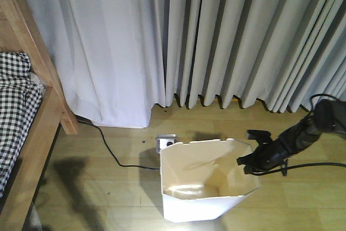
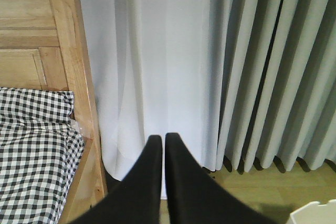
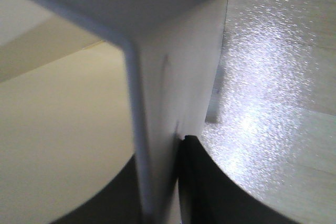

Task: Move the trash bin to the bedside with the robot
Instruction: 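Lower the bin onto the floor with the right gripper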

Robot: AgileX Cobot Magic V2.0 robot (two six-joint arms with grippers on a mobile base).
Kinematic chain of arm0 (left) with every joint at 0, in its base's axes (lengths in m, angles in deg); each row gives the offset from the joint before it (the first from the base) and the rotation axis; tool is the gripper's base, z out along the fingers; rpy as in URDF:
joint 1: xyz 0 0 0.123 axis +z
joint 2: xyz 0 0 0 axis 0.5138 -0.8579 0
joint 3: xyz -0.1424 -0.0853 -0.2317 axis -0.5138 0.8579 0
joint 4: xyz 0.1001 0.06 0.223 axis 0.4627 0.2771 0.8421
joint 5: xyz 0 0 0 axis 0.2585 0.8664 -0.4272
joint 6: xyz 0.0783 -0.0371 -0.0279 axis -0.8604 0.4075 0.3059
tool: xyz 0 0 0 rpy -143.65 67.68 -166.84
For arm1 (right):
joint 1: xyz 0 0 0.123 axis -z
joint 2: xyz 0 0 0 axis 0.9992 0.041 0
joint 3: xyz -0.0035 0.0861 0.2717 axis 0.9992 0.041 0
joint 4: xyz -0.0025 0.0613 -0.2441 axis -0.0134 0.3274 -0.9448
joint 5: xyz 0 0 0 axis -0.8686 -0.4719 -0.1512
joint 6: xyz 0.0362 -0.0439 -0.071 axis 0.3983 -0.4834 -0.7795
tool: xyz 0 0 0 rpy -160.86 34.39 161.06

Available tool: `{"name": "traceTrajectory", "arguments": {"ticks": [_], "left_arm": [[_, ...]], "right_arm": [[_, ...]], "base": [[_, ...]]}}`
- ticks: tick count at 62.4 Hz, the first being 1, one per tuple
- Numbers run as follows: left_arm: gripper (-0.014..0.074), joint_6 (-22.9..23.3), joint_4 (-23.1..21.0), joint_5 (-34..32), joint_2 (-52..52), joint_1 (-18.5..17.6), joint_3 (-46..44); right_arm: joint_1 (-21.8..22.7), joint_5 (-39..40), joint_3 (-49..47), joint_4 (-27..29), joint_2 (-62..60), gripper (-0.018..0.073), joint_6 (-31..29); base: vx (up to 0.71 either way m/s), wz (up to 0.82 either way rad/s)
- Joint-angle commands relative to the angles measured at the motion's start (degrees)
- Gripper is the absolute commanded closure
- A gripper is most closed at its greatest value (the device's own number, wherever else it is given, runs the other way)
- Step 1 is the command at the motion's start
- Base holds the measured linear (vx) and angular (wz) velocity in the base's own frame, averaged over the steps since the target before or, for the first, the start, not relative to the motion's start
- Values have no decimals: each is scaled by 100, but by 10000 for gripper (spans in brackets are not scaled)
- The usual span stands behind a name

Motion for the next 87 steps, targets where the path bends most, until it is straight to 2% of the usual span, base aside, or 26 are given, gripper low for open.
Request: {"name": "traceTrajectory", "arguments": {"ticks": [1,18,31,49,75,87], "left_arm": [[602,25,-18,-396,82,-34,107],[602,25,-18,-396,82,-34,107],[602,25,-18,-396,82,-34,107],[602,25,-18,-396,82,-34,107],[602,25,-18,-396,82,-34,107],[602,25,-18,-396,82,-34,107]], "right_arm": [[-52,-883,-373,283,-294,509,214],[-107,-953,-1007,-12,191,495,703],[-107,-1308,-1555,-463,508,483,1037],[-107,-1499,-2150,-1278,838,449,2043],[-107,-1608,-2287,-1412,919,365,2071],[-107,-1649,-2361,-1445,901,257,2104]], "base": [[0,0],[0,0],[0,0],[0,0],[0,0],[0,0]]}}
